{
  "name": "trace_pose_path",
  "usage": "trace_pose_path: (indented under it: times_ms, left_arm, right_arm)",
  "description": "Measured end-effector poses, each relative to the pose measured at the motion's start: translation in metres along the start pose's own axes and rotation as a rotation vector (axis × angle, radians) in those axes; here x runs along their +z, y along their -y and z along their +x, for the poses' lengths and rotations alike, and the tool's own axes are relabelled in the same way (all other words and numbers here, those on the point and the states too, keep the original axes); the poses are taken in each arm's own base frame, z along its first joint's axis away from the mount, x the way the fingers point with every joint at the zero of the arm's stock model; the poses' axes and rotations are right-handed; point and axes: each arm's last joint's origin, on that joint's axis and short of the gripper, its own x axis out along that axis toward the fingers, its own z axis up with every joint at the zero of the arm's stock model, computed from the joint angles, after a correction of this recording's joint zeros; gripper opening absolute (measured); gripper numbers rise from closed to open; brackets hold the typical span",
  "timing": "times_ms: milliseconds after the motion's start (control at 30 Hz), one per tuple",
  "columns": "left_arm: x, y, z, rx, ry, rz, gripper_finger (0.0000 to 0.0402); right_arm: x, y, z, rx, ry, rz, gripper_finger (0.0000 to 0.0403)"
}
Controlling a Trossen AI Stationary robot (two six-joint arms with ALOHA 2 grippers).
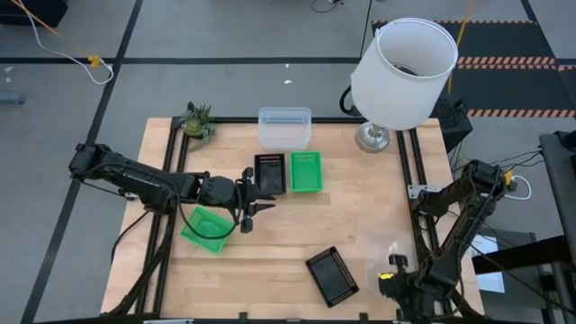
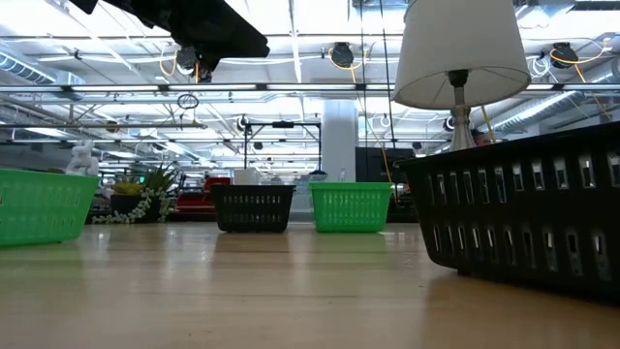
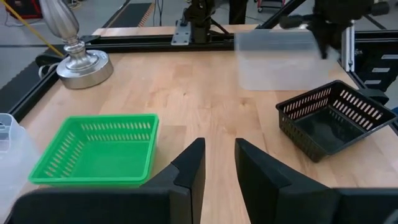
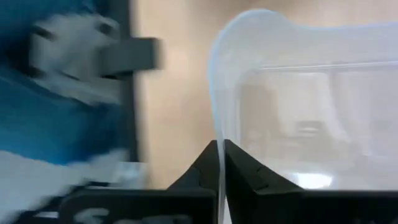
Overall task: Stack baskets by color
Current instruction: Stack the bottom transparent bin on the top stacked transparent bin
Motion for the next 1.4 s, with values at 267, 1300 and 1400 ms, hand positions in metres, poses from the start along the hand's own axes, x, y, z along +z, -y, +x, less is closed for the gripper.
trace_pose_path:
  times_ms: [267, 1300, 1400]
  left_arm:
    - [0.001, -0.008, 0.001, 0.031, 0.002, 0.039, 0.0090]
    - [0.038, -0.007, -0.053, 0.087, 0.232, 0.253, 0.0095]
    - [0.047, 0.007, -0.058, 0.136, 0.172, 0.269, 0.0116]
  right_arm:
    - [0.030, 0.011, -0.047, -0.267, -0.059, -0.207, 0.0001]
    - [0.165, 0.102, -0.085, -0.550, -0.095, -1.184, 0.0000]
    - [0.178, 0.115, -0.085, -0.469, -0.074, -1.251, 0.0000]
